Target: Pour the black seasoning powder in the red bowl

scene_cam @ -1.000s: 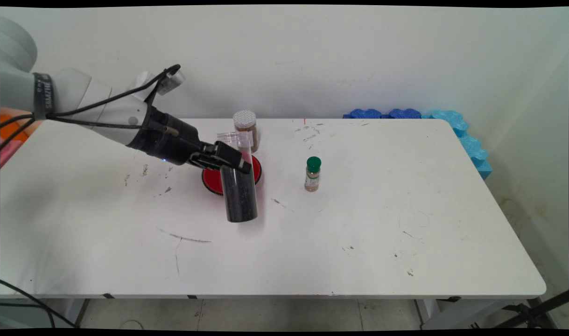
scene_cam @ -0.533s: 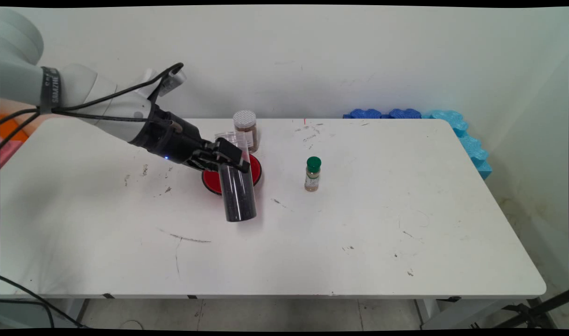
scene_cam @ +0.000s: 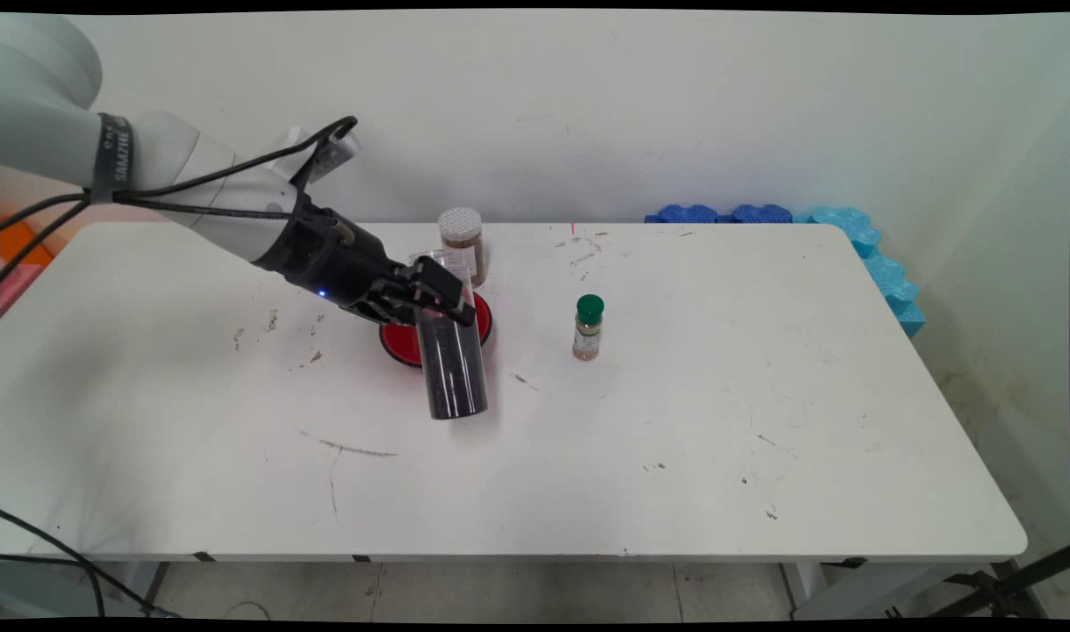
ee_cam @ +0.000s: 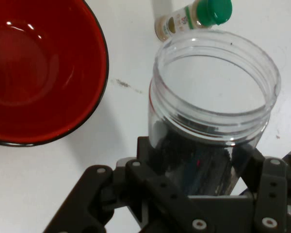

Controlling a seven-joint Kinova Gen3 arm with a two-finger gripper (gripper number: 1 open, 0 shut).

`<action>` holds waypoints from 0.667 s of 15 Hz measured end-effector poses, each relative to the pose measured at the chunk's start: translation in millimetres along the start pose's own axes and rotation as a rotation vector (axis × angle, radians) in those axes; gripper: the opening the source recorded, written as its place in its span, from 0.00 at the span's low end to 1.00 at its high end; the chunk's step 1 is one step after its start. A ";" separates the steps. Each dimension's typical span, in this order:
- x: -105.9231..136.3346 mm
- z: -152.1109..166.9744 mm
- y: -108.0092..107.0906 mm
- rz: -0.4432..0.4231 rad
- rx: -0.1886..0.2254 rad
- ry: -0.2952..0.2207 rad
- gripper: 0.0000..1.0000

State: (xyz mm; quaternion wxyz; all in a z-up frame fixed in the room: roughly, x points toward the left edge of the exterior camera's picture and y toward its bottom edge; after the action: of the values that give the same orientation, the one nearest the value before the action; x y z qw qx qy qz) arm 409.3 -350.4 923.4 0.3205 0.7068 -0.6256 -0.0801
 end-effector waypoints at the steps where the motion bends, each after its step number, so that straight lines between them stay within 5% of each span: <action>1: 1.4 0.5 0.4 0.002 -0.003 -0.002 0.00; 10: 5.2 4.3 -0.7 -0.092 -0.014 -0.072 0.00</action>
State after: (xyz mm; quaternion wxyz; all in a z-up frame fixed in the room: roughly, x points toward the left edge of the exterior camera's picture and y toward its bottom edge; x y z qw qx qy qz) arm 408.8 -356.7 921.2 0.2986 0.7294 -0.6028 -0.1244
